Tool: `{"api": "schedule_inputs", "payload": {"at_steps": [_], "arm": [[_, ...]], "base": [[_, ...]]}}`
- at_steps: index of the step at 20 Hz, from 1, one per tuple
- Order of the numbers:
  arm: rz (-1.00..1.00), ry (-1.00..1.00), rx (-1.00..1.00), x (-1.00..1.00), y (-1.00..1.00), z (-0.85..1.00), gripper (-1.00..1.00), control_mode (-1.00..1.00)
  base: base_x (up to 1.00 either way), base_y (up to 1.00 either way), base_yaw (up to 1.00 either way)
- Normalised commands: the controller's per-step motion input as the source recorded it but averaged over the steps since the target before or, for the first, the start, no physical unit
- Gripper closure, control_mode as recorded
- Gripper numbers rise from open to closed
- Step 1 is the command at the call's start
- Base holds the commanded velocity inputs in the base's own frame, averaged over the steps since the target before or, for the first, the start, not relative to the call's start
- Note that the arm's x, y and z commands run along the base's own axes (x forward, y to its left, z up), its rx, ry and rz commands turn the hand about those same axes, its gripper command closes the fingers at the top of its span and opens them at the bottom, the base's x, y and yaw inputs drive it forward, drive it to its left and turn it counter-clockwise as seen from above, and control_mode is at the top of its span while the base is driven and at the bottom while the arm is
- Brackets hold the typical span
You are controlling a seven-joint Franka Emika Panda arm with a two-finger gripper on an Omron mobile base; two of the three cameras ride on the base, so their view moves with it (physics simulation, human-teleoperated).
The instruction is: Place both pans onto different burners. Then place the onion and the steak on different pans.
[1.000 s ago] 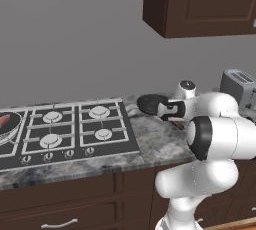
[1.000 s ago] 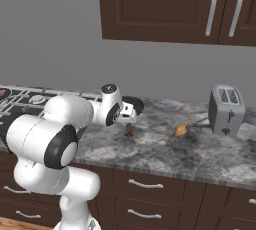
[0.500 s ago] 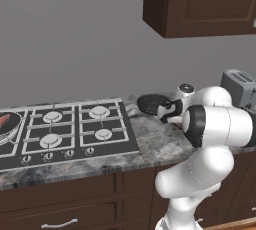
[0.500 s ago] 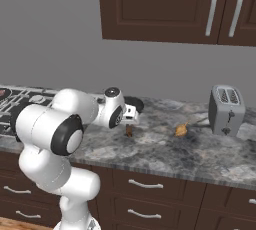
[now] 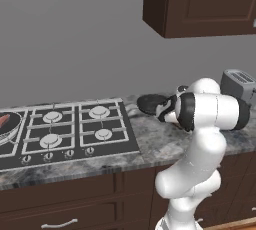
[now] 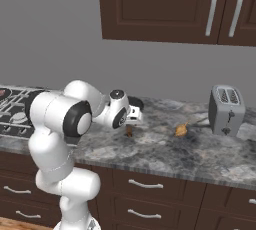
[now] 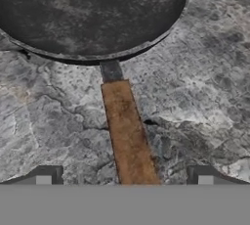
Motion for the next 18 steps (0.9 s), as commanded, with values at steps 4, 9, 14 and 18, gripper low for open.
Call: {"api": "schedule_inputs", "payload": {"at_steps": [4,9,14,18], "arm": [[0.0,0.0,0.0,0.37,-0.09,-0.21,-1.0,-1.0],[0.0,0.0,0.0,0.3,-0.07,-0.31,-1.0,-1.0],[0.0,0.0,0.0,0.27,-0.04,-0.27,1.0,-1.0],[0.0,0.0,0.0,0.14,-0.02,-0.19,1.0,-1.0]], "base": [[0.0,0.0,0.0],[0.0,0.0,0.0],[0.0,0.0,0.0],[0.0,0.0,0.0]]}}
